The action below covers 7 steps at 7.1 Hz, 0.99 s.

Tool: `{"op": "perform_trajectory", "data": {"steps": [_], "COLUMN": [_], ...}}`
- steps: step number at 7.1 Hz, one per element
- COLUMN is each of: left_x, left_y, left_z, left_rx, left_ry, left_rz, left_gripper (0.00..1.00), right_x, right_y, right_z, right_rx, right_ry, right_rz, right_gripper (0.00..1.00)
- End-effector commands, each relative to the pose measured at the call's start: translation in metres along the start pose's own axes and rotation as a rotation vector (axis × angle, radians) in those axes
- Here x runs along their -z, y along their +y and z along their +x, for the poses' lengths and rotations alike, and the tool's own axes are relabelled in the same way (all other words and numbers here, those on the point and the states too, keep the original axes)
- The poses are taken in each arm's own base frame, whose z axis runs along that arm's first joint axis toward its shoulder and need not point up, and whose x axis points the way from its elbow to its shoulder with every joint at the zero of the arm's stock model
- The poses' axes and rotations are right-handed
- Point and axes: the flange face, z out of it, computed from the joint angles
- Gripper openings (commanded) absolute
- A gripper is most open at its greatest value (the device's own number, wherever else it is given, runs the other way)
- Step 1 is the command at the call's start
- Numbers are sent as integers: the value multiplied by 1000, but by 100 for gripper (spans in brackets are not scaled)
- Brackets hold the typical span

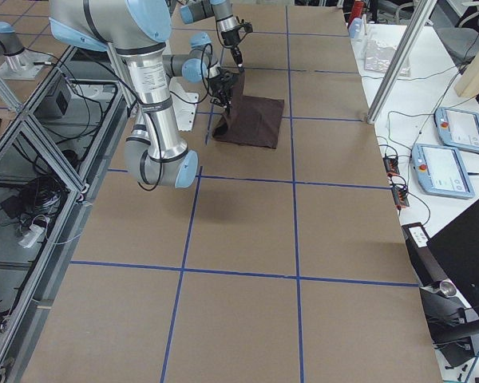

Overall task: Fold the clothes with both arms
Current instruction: 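Lift the near edge with both grippers and fold it away from the robot, then lay the folded edge down on the far half with both grippers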

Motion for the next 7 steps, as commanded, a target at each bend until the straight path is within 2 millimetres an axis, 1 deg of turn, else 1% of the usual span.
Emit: {"op": "perform_trajectory", "data": {"steps": [1,2,3,4,5,6,7], "left_x": [-54,-84,-114,-137,-155,-167,-182], "left_y": [-36,-50,-60,-66,-68,-69,-70], "left_z": [16,15,8,2,3,-2,-11], "left_rx": [-18,-24,-39,-53,-55,-75,-80], "left_ry": [-64,-70,-66,-76,-95,-104,-103], "left_rz": [67,88,98,105,108,107,107], "left_gripper": [0,0,0,0,0,0,0], "right_x": [-49,-69,-79,-94,-107,-115,-114], "right_y": [-33,-38,-40,-41,-41,-44,-44], "right_z": [-17,-22,-36,-53,-64,-65,-66], "right_rx": [4,8,8,1,-3,2,14], "right_ry": [-12,-15,-22,-9,-5,-7,-5], "right_rz": [49,57,65,79,86,86,76], "right_gripper": [0,0,0,0,0,0,0]}}
